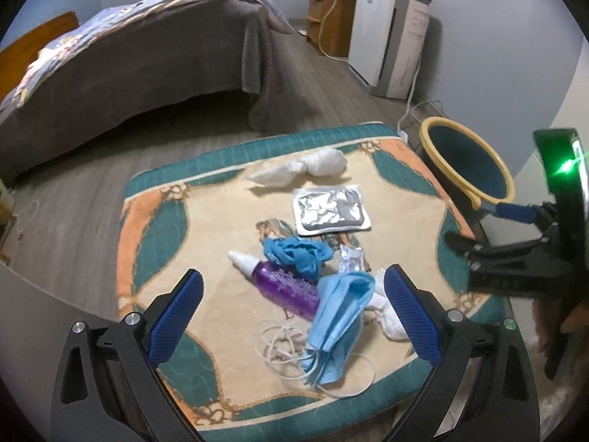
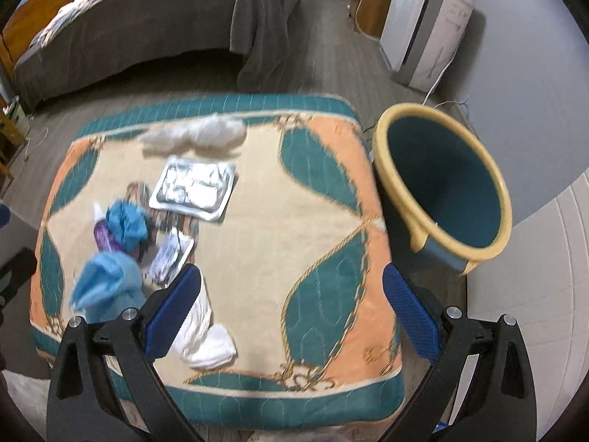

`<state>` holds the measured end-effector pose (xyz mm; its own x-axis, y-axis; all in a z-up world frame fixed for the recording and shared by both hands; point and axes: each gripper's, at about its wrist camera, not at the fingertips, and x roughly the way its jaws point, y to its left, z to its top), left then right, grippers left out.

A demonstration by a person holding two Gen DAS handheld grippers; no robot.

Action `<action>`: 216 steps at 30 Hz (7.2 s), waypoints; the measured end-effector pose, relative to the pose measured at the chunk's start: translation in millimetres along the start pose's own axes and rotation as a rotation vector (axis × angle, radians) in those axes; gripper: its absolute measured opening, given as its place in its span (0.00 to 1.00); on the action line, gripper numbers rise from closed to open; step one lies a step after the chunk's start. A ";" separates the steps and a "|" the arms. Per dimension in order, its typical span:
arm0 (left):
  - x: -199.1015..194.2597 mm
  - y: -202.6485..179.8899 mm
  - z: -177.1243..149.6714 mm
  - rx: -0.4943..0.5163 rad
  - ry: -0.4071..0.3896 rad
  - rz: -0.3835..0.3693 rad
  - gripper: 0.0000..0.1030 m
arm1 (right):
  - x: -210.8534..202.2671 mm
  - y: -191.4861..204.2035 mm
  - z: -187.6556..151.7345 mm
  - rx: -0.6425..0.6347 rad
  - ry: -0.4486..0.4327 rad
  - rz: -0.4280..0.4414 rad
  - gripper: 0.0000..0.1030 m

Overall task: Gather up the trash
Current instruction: 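Grasp the blue face mask with the left tool while the right tool grasps the white tissue, then carry mask and tissue over the wastebasket and open both tools to drop them, then move both tools back over the cushion, then grasp the second blue face mask with the left tool, then grasp the crumpled blue glove with the right tool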

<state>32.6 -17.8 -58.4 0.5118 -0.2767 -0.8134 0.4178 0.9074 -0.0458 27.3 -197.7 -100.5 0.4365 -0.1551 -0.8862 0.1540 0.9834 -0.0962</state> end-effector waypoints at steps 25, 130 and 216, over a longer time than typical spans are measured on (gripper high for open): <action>50.0 -25.2 -18.9 0.235 0.114 -0.072 0.15 | 60.4 65.3 -46.9 -0.243 0.205 0.191 0.67; -41.4 1.8 57.5 -0.038 -0.168 0.122 0.95 | -65.0 -101.4 78.8 -0.002 -0.280 -0.058 0.94; 15.9 115.4 11.0 -0.054 0.045 0.085 0.17 | 89.6 152.1 55.2 -0.150 0.229 0.199 0.56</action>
<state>97.2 79.0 -70.3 0.5087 -0.1844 -0.8410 0.3329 0.9430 -0.0054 138.8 -67.2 -169.5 0.2317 0.0501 -0.9715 -0.0539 0.9978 0.0386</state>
